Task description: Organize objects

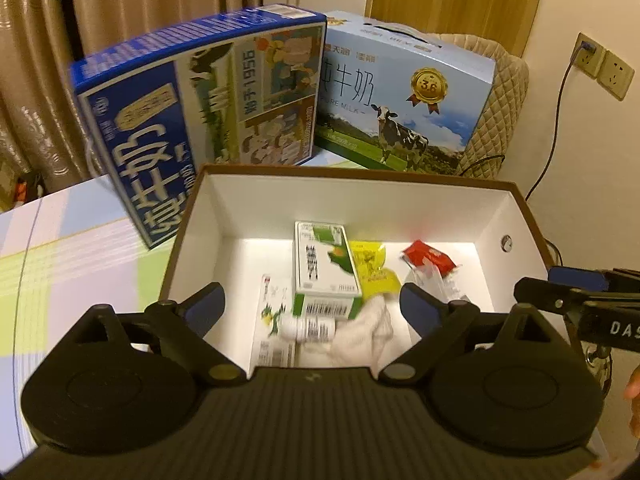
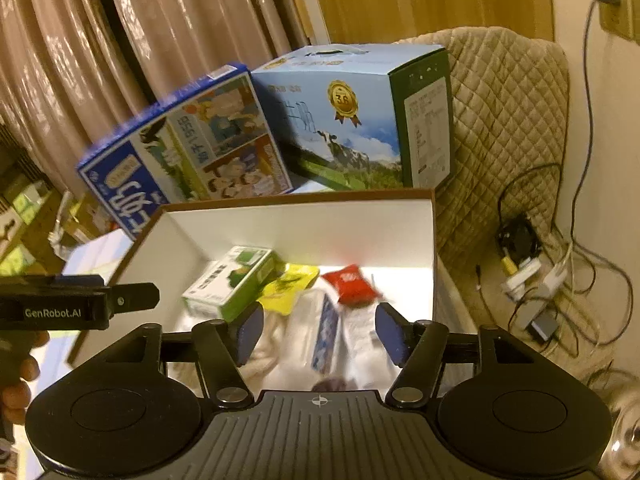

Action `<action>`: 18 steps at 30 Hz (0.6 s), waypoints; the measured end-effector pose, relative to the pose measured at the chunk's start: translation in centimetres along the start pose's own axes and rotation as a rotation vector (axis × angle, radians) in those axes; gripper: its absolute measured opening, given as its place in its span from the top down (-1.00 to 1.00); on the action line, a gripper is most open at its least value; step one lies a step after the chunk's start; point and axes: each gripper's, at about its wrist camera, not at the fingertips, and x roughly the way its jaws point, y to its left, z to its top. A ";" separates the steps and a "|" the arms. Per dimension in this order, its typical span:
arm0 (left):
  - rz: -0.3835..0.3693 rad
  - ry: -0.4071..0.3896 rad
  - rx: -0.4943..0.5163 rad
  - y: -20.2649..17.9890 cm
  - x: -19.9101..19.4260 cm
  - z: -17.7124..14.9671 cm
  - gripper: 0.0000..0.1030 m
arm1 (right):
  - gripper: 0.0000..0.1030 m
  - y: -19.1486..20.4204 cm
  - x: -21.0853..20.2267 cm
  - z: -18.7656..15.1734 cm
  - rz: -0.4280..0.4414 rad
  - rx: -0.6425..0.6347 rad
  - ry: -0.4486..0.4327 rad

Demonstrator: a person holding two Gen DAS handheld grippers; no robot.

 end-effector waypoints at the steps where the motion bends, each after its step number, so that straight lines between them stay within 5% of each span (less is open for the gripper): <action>1: 0.002 -0.001 -0.007 0.0 -0.7 -0.4 -0.81 | -0.19 0.1 -0.6 -0.3 0.009 0.004 -0.001; 18: 0.028 -0.039 -0.034 -2.3 -10.4 -8.0 -0.94 | -0.23 2.8 -9.1 -6.8 0.035 -0.047 0.019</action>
